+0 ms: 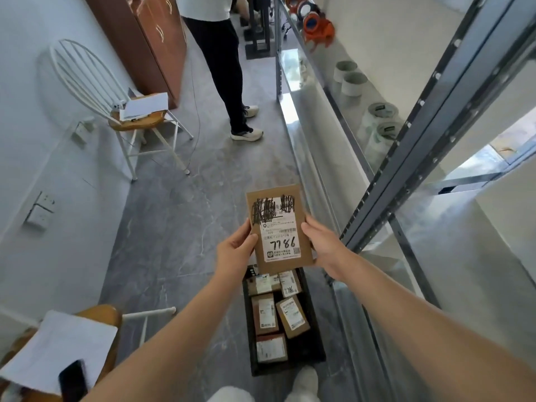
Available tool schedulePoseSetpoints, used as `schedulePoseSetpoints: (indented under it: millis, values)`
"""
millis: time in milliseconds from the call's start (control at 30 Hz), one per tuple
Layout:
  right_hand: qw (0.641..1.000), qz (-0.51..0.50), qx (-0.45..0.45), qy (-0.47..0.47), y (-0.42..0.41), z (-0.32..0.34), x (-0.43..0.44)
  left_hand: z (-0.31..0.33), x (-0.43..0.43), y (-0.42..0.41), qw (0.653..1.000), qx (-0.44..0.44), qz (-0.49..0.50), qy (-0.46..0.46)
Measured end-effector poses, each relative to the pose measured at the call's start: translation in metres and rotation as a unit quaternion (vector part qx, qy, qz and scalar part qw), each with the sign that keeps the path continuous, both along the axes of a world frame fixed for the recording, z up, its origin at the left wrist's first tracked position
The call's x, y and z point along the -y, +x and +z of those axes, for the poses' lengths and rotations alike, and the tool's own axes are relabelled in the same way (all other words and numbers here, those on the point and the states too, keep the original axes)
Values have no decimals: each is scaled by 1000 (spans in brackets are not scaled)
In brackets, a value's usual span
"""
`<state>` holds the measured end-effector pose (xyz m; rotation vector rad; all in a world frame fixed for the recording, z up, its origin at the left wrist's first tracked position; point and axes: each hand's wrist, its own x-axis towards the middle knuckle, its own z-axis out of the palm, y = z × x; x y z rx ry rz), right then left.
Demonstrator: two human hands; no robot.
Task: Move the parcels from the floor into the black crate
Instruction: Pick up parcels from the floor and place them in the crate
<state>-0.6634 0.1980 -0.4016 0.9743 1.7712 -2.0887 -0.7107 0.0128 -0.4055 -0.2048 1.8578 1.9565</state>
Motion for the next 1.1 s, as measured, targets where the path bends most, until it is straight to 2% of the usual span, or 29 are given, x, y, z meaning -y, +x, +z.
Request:
schedulePoseSetpoints:
  millis: [300, 533, 700, 1000, 1100]
  values:
    - [996, 0, 89, 0, -37, -83, 13, -84, 8, -34, 996, 60, 8, -70]
    - [981, -33, 193, 6, -39, -206, 37, -210, 27, -47, 981, 127, -55, -137]
    - [968, -39, 248, -21, -28, -314, 64, -321, 42, -61, 956, 152, -110, -227]
    - [962, -43, 270, -14, -74, -504, 99, -485, 49, -67, 916, 81, -185, -346]
    - [959, -38, 278, -22, -86, -545, 106, -521, 51, -71, 919, 86, -181, -341]
